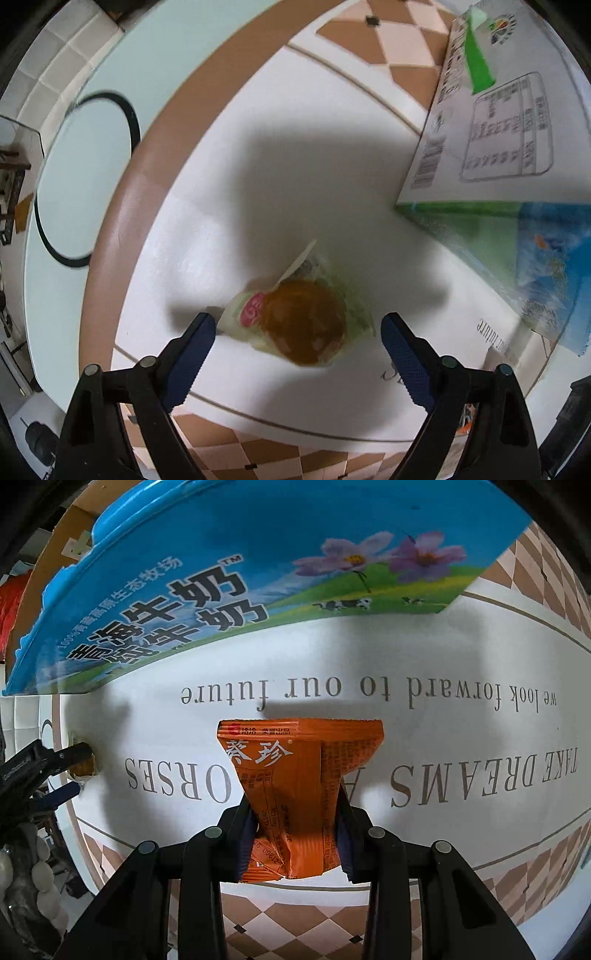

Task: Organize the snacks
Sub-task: 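Grasp the orange packet with the right tool while the left tool reaches for the round cake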

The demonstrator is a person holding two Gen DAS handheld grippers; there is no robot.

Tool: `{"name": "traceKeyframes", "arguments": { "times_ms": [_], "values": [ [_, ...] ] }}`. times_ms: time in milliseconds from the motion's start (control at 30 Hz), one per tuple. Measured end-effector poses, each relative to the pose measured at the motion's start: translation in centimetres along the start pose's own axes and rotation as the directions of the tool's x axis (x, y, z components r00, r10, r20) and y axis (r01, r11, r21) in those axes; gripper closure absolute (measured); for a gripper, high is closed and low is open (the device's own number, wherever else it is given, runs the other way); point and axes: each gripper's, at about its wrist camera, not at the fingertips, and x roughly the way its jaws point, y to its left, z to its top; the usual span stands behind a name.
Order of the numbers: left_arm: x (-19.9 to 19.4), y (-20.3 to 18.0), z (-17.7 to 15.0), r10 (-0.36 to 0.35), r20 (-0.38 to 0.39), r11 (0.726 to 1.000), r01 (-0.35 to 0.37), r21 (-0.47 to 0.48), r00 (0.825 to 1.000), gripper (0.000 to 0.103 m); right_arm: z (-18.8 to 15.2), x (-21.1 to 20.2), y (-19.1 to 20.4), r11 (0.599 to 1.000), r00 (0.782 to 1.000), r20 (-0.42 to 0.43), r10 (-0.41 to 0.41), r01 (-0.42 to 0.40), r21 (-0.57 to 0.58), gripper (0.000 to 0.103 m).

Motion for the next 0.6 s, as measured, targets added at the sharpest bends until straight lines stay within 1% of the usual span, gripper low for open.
{"name": "traceKeyframes", "arguments": {
  "times_ms": [67,167,200,267,400,467,533,600],
  "values": [
    [-0.3,-0.4,-0.1,0.012,0.021,1.000,-0.013,0.019,1.000,0.032,-0.1,0.1,0.4,1.000,1.000,0.000,-0.002,0.002,-0.001,0.063],
    [-0.8,-1.1,-0.2,0.024,0.037,0.998,-0.026,0.062,0.999,0.037,-0.3,0.3,1.4,1.000,1.000,-0.004,-0.003,0.003,-0.003,0.063],
    [-0.8,-1.2,-0.7,0.028,0.039,0.997,-0.031,0.077,0.999,0.037,-0.5,0.4,1.6,1.000,1.000,-0.006,-0.004,0.004,-0.006,0.063],
    [-0.6,-1.9,-2.4,0.039,0.032,0.992,-0.043,0.115,0.999,0.042,-0.6,0.2,1.1,1.000,1.000,-0.011,-0.006,0.006,-0.015,0.063],
    [0.4,-3.2,-6.3,0.059,-0.005,0.976,-0.057,0.209,0.998,0.042,-1.8,0.6,1.3,0.999,0.999,-0.041,-0.011,0.009,-0.044,0.063],
    [0.6,-3.8,-7.7,0.071,-0.005,0.968,-0.068,0.242,0.997,0.042,-2.7,1.1,1.4,0.998,0.998,-0.062,-0.018,0.014,-0.060,0.063],
    [1.0,-4.5,-8.6,0.080,-0.003,0.960,-0.076,0.270,0.997,0.042,-3.3,1.5,1.4,0.997,0.997,-0.075,-0.024,0.019,-0.069,0.063],
    [1.1,-5.0,-9.1,0.095,0.013,0.951,-0.095,0.295,0.995,0.041,-3.8,1.4,1.6,0.995,0.997,-0.069,-0.042,0.036,-0.088,0.063]
  ]
}}
